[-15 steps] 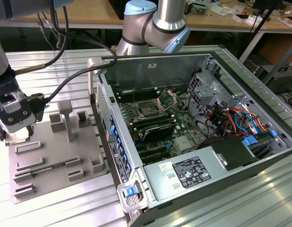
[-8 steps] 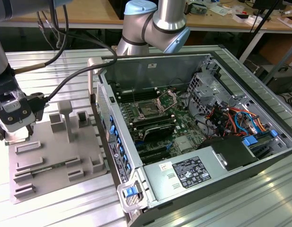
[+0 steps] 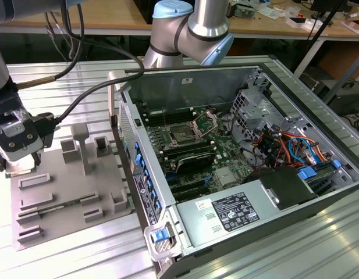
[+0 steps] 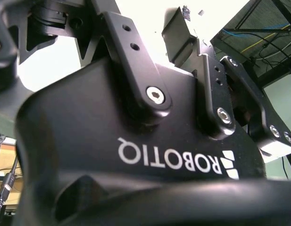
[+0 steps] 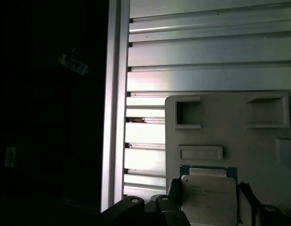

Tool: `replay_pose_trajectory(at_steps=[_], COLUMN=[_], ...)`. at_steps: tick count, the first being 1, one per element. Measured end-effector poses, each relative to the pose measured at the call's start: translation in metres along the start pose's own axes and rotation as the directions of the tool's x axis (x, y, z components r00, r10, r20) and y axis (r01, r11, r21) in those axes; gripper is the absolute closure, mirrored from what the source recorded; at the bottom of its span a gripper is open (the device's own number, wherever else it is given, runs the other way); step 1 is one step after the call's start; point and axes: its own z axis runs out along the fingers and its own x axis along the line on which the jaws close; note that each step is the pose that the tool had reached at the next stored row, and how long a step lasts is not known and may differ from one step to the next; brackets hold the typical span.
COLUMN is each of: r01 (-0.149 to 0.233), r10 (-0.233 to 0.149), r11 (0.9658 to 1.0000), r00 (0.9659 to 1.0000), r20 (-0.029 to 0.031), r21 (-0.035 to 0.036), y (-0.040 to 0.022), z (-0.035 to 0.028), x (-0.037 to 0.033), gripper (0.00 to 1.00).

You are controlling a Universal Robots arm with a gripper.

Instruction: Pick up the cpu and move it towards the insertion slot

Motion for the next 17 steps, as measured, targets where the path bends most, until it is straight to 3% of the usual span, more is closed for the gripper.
replay_pose_trajectory(at_steps=[17], r01=[0.000], r10=[0.000], r11=[1.0000], r00=[1.0000], r20=[0.0001], r21=[-0.0001], y=[0.0002], z=[-0.0048], x=[0.0000], gripper=[0.45])
